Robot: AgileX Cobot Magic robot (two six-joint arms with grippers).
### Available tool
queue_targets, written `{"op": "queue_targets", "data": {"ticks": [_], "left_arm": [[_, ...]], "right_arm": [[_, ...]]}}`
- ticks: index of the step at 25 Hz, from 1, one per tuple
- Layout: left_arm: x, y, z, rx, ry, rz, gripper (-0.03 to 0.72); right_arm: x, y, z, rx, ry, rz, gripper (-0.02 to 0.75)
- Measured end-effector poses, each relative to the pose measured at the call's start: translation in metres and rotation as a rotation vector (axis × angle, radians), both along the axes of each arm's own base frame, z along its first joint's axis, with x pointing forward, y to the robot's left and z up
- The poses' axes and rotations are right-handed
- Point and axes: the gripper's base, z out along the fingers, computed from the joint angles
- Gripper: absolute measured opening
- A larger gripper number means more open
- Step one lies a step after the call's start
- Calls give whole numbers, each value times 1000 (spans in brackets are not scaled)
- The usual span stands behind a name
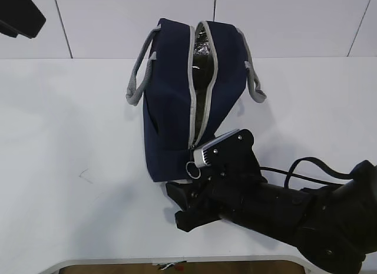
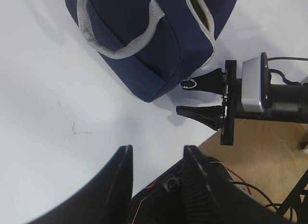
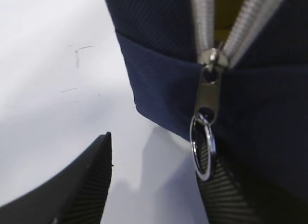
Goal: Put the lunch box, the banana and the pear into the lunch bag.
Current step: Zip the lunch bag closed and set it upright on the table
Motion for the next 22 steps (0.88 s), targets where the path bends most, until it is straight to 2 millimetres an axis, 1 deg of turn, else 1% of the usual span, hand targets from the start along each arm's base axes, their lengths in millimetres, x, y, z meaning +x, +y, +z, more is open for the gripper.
{"op": "queue_targets", "data": {"ticks": [13, 22], "left_arm": [[0, 0, 0, 0, 0, 0, 267], [0, 0, 0, -2, 1, -1, 265]], "right_arm": [[0, 0, 0, 0, 0, 0, 335], [1, -1, 0, 8, 7, -28, 326]]}}
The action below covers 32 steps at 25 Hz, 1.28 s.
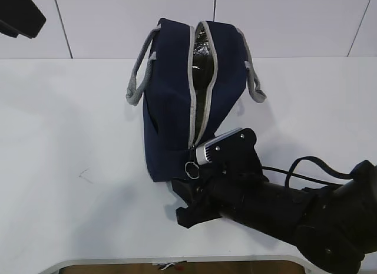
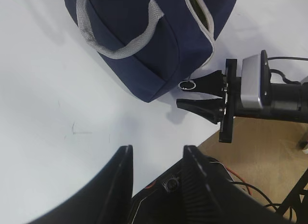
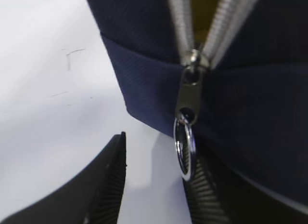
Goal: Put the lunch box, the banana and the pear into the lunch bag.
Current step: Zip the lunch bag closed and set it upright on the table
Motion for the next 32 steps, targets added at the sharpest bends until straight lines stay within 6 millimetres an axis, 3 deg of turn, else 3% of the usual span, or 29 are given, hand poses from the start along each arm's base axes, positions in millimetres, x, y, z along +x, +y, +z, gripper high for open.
{"op": "queue_targets", "data": {"ticks": [16, 32], "left_arm": [[0, 0, 0, 0, 0, 0, 258], [0, -1, 0, -7, 4, -1, 250]], "right_arm": [[1, -1, 8, 23, -5, -23, 315], [-1, -4, 2, -20, 52, -38, 310]]}}
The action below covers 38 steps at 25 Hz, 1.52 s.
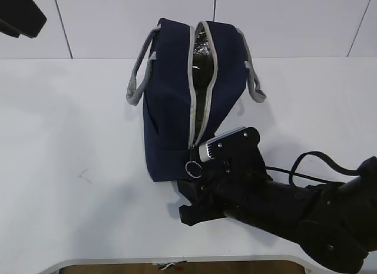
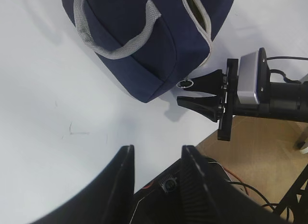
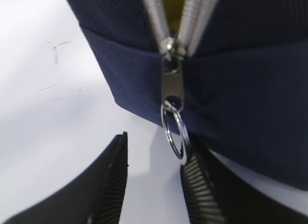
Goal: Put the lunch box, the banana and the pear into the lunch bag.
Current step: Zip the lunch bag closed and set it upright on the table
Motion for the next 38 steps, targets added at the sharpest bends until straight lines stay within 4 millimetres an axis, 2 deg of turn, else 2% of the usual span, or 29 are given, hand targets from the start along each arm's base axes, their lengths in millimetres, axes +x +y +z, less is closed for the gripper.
{"op": "queue_targets", "data": {"ticks": [30, 38], "left_arm": [[-1, -1, 1, -18, 8, -5, 244], [-1, -1, 1, -18, 8, -5, 244]], "right_arm": [[0, -1, 7, 69, -73, -12, 309], [0, -1, 7, 70, -74, -13, 237]]}}
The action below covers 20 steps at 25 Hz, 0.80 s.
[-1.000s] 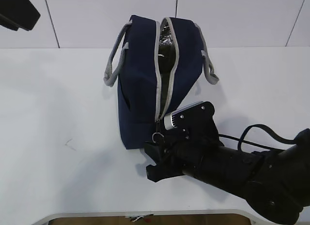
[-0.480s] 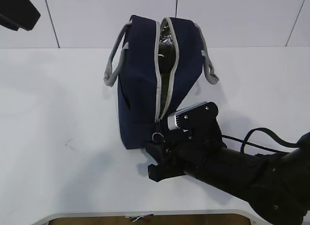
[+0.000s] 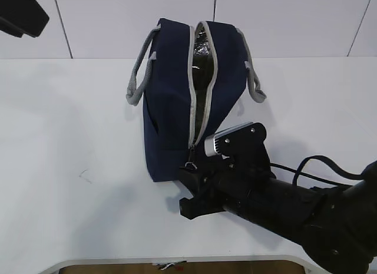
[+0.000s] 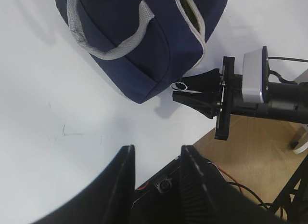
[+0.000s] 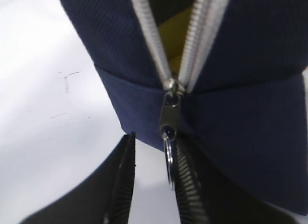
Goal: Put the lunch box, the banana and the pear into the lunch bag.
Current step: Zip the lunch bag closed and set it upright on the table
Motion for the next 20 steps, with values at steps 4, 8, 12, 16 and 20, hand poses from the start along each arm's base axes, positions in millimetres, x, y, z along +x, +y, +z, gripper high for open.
{"op": "queue_targets", "data": {"ticks": [4, 8, 12, 16, 20], "left_arm": [[0, 0, 0, 0, 0, 0, 244], [0, 0, 0, 0, 0, 0, 244], [0, 0, 0, 0, 0, 0, 244], [0, 0, 0, 0, 0, 0, 244], [0, 0, 0, 0, 0, 0, 244]], "right_arm": [[0, 0, 0, 0, 0, -2, 232], [0, 0, -1, -6, 8, -2, 231], [-1, -1, -1, -9, 12, -2, 231], [-2, -1, -2, -13, 17, -2, 230], [-2, -1, -2, -13, 17, -2, 228]]}}
